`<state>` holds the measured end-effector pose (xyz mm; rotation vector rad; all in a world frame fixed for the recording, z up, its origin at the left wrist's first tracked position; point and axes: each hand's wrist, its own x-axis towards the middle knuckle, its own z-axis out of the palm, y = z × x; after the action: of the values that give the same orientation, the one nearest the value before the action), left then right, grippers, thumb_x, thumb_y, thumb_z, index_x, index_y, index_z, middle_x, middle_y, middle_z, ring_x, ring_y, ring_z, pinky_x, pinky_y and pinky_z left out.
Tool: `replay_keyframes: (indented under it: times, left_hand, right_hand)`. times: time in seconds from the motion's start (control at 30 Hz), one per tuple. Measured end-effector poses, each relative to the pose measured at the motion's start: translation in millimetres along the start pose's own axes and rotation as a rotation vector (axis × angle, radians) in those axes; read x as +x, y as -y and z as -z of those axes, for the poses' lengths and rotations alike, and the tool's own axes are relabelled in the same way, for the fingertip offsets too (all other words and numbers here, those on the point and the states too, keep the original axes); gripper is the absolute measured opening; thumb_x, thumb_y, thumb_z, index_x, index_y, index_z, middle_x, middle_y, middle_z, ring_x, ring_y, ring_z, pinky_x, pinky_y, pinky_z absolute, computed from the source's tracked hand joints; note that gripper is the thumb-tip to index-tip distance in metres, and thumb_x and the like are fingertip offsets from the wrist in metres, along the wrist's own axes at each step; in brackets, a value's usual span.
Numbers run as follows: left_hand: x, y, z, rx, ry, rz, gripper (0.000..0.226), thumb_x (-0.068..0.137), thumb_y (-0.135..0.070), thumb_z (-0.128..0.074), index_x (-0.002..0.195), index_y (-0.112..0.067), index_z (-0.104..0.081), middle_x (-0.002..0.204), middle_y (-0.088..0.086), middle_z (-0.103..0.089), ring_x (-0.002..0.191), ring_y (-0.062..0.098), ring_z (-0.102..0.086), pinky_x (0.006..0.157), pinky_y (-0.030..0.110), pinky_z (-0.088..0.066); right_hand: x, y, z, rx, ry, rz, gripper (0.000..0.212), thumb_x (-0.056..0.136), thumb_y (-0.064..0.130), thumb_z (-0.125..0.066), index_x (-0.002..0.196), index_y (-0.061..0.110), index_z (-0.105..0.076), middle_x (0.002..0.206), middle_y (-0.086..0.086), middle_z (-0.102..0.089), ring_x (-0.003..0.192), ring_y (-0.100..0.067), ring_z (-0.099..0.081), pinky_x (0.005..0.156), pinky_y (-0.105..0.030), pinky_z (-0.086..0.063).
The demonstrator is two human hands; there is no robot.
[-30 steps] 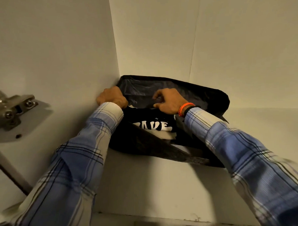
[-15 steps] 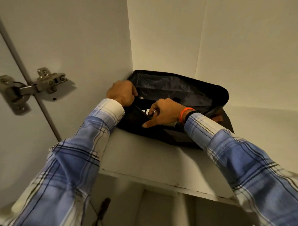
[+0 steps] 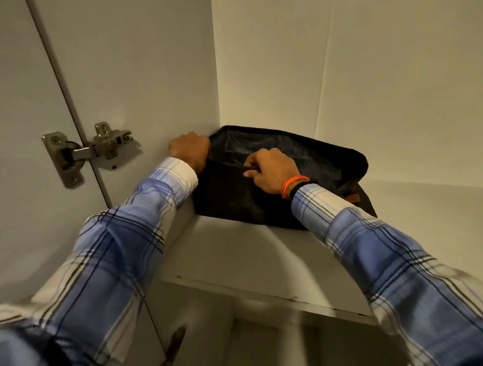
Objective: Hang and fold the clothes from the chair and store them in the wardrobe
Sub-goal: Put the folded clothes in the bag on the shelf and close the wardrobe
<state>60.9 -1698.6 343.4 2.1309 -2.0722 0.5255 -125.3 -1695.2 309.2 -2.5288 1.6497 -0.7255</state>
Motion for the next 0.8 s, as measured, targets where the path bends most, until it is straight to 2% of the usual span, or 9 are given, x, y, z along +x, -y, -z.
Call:
replay_keyframes:
  times: [0.17, 0.27, 0.33, 0.4, 0.5, 0.6, 0.7, 0.8]
  left_hand:
    - [11.9, 9.3, -5.7, 0.013, -0.019, 0.058, 0.029, 0.097, -0.014, -0.053, 0.125, -0.011, -0.061, 0.123, 0.016, -0.059, 0.112, 0.036, -0.059, 0.089, 0.041, -0.047]
    - [14.0, -2.6, -3.7, 0.037, 0.008, 0.009, 0.031, 0.094, -0.019, -0.059, 0.124, -0.012, -0.058, 0.124, 0.014, -0.058, 0.118, 0.034, -0.053, 0.098, 0.040, -0.039]
    - [19.4, -11.9, -2.8, -0.068, 0.041, -0.123, 0.041, 0.082, -0.032, -0.075, 0.118, -0.019, -0.060, 0.121, 0.010, -0.060, 0.118, 0.031, -0.052, 0.100, 0.039, -0.036]
    - [19.8, -25.7, -2.1, -0.285, 0.109, -0.256, 0.045, 0.072, -0.036, -0.084, 0.111, -0.024, -0.066, 0.116, 0.005, -0.063, 0.112, 0.025, -0.058, 0.096, 0.034, -0.043]
    - [16.6, -46.3, 1.0, -0.455, 0.153, -0.356, 0.026, 0.075, -0.030, -0.082, 0.099, -0.025, -0.071, 0.096, -0.003, -0.066, 0.099, 0.019, -0.064, 0.091, 0.032, -0.050]
    - [15.9, -54.9, 4.5, -0.366, 0.080, -0.324, 0.017, 0.078, -0.029, -0.080, 0.092, -0.025, -0.071, 0.100, 0.000, -0.065, 0.099, 0.023, -0.063, 0.092, 0.037, -0.051]
    - [16.5, -57.8, 7.8, -0.295, 0.062, -0.284, 0.014, 0.080, -0.027, -0.078, 0.090, -0.022, -0.070, 0.103, 0.002, -0.066, 0.100, 0.025, -0.063, 0.089, 0.039, -0.051]
    - [11.9, -68.6, 12.8, -0.235, 0.120, -0.279, 0.018, 0.081, -0.025, -0.076, 0.096, -0.019, -0.068, 0.106, 0.004, -0.065, 0.100, 0.027, -0.062, 0.087, 0.037, -0.051]
  right_hand:
    - [10.2, -1.1, 2.8, -0.087, -0.056, -0.093, 0.020, 0.092, 0.035, -0.061, 0.109, 0.026, -0.068, 0.117, -0.009, -0.064, 0.108, -0.030, -0.060, 0.090, -0.038, -0.048]
    - [8.9, -3.7, 2.8, -0.085, -0.119, -0.100, 0.018, 0.093, 0.036, -0.061, 0.107, 0.027, -0.070, 0.113, -0.007, -0.067, 0.108, -0.029, -0.061, 0.088, -0.037, -0.047]
    - [7.3, -5.0, 2.3, -0.087, -0.126, -0.092, 0.018, 0.092, 0.038, -0.062, 0.105, 0.029, -0.070, 0.112, -0.006, -0.068, 0.107, -0.028, -0.061, 0.088, -0.036, -0.048]
    - [5.0, -8.0, 4.2, -0.084, -0.099, -0.080, 0.021, 0.090, 0.040, -0.064, 0.106, 0.029, -0.070, 0.111, -0.006, -0.068, 0.107, -0.027, -0.060, 0.087, -0.036, -0.049]
    - [-1.1, -16.8, 14.4, -0.099, -0.023, -0.065, 0.028, 0.084, 0.047, -0.069, 0.104, 0.028, -0.069, 0.106, -0.005, -0.068, 0.103, -0.026, -0.062, 0.084, -0.035, -0.051]
    - [-13.8, -33.5, 32.5, -0.157, 0.096, -0.075, 0.037, 0.076, 0.057, -0.073, 0.097, 0.026, -0.067, 0.094, 0.000, -0.064, 0.097, -0.022, -0.062, 0.077, -0.030, -0.047]
    - [-30.3, -58.3, 48.9, -0.298, 0.165, -0.109, 0.061, 0.070, 0.061, -0.076, 0.116, 0.022, -0.065, 0.110, -0.005, -0.065, 0.106, -0.026, -0.061, 0.081, -0.031, -0.047]
    - [-44.6, -83.3, 61.1, -0.358, 0.190, -0.145, 0.055, 0.073, 0.056, -0.076, 0.114, 0.020, -0.066, 0.112, -0.008, -0.065, 0.103, -0.028, -0.060, 0.074, -0.028, -0.040]
